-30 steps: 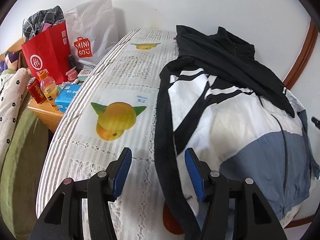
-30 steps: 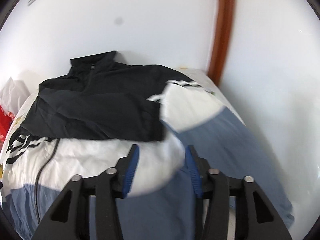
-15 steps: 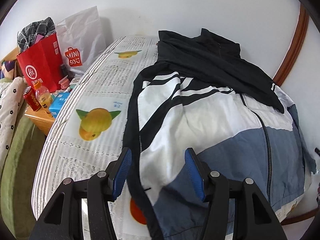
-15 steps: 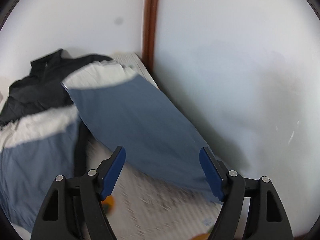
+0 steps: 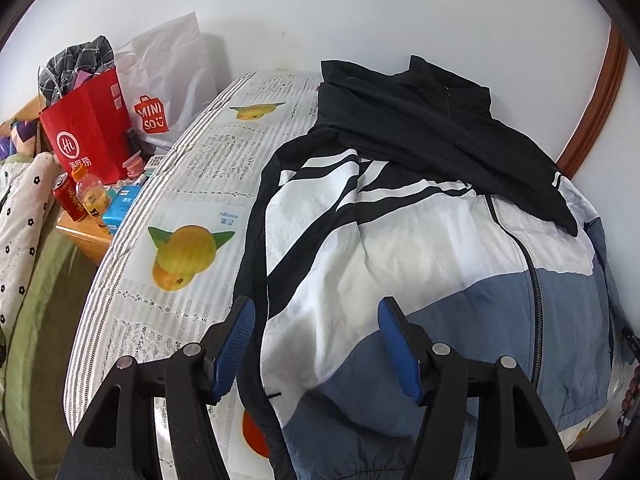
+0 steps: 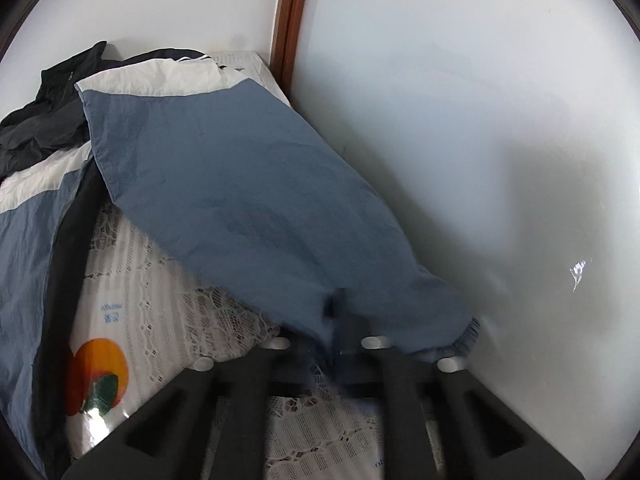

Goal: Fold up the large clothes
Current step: 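Grasp the blue-grey sleeve cuff with the right gripper, then fold the blue-grey sleeve across the jacket body with the right gripper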

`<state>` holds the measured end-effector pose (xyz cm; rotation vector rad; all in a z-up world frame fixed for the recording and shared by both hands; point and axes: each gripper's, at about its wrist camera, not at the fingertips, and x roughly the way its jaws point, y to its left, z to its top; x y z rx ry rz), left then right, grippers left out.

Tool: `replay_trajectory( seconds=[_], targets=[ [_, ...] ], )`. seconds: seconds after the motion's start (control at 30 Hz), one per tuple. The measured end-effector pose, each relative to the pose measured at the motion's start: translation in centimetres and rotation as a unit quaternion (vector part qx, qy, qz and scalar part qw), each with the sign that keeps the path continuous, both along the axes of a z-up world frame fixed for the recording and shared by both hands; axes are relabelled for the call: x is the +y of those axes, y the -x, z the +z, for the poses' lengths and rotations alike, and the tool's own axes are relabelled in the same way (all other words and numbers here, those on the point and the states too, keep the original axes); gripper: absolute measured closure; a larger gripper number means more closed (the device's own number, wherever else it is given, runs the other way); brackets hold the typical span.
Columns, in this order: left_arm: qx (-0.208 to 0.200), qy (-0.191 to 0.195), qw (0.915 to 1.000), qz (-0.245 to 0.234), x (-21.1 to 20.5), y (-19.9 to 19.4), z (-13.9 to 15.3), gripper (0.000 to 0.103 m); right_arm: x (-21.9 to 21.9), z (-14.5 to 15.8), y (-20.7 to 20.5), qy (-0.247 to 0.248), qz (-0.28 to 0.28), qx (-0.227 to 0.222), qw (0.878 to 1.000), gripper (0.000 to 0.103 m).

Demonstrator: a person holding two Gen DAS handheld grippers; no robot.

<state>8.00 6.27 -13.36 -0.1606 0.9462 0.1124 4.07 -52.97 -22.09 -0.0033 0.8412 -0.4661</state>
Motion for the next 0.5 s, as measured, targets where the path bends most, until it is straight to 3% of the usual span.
replay_trajectory(
  seconds=[0.13, 0.23, 0.5],
  targets=[
    [-0.003, -0.005, 1.0, 0.007, 0.6, -0.1, 0.1, 0.041, 1.6, 4.1, -0.1, 0.048, 0.0, -0.051, 0.998, 0.099],
    [0.001, -0.004, 0.9999, 0.012, 1.4, -0.1, -0.3, 0.041, 3.2, 7.9, -1.1, 0.043, 0.019, -0.097, 0.994, 0.1],
    [0.008, 0.017, 0.9997, 0.013, 3.7, 0.2, -1.5, 0.041, 14.4, 16.2, -6.2, 0.042, 0.139, -0.177, 0.973, 0.1]
  ],
)
